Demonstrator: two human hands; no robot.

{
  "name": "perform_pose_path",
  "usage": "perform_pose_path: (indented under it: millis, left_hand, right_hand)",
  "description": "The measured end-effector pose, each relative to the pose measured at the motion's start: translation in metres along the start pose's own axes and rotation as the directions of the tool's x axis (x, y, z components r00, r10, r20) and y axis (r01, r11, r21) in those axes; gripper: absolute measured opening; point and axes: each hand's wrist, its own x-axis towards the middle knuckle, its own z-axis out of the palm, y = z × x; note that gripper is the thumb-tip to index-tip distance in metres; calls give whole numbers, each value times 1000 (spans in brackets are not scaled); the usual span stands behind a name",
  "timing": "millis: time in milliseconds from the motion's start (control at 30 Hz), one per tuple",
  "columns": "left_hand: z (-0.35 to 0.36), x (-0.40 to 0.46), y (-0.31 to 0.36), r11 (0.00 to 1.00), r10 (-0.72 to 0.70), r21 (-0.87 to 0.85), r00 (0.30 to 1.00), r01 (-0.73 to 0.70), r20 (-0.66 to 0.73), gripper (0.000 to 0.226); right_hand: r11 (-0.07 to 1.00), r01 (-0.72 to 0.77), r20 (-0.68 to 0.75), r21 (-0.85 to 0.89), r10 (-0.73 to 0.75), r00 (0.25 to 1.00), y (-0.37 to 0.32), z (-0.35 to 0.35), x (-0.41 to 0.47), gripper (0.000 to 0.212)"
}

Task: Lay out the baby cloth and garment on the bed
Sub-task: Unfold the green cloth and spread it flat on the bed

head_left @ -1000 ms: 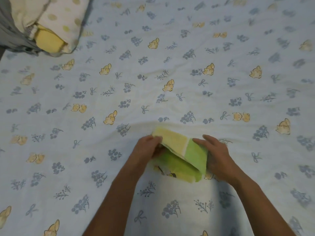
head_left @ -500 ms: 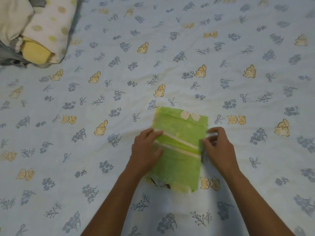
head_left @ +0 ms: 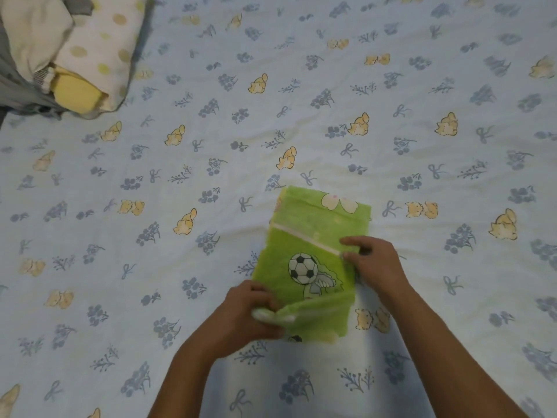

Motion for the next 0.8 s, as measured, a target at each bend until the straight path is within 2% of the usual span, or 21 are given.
perform_pose_path:
  millis: [100,167,233,267,300,333,367,400,433,500,567,600,667,733,800]
  left_hand:
    - [15,-20,-3,968,38,246,999,-42,22,31]
    - [27,-29,-3,885,57,460,998,-65,30,35]
    - [37,-34,-4,850,72,521,997,-73,22,45]
    - [41,-36,-6,894,86,443,996,-66,-27,54]
    - [45,-39,-7,964,70,265,991,-39,-111,58]
    - [47,-43,-8,1000,-4,-20,975,0,-221,54]
    - [49,-45,-10,945,-137,-327,942,31,-305,46]
    - [52,-48,-13,826,-286,-562,897,52,-338,43]
    - [56,-51,-17,730,-397,-679,854,72,-336,49]
    - [63,-52,-28,668,-465,-735,837,118,-289,71]
    - [69,-51,-36,628,-403,-768,897,125,-183,85]
    - [72,-50,-40,589,-348,-796,933,141,-92,85]
    - [78,-50,-45,593,-192,-785,978,180,78,80]
    - [83,-51,-46,601,-83,-774,979,197,184,69]
    - [86,-54,-41,531,-80,-815,971,232,224,61]
  right_hand:
    - [992,63,-70,-106,-71,995,-6,-2,10,41]
    - [979,141,-107,-144,-157,982,-11,-4,14,47]
    - [966,217,-61,-141,-228,972,-16,-4,17,54]
    - [963,247,-12,-108,-249,968,-17,-4,17,59]
    - [964,260,25,-58,-259,966,-16,-4,15,63]
    - [969,248,33,3,-248,968,-12,-4,11,65]
    - [973,213,8,89,-214,977,-5,-4,5,64]
    - [966,157,-25,204,-155,988,1,-5,-2,59]
    - [943,94,-43,319,-85,995,5,-7,-7,52]
    - [891,-7,-13,453,15,1000,6,-14,-4,36]
    - [885,-32,56,464,8,998,-4,-21,10,27]
    - [885,-21,70,465,-13,997,-11,-23,17,28]
    - [865,-8,49,501,-19,999,-22,-23,29,36]
    - [858,7,31,513,-27,999,-27,-22,39,42]
    - [899,47,55,435,-79,995,-27,-24,44,44]
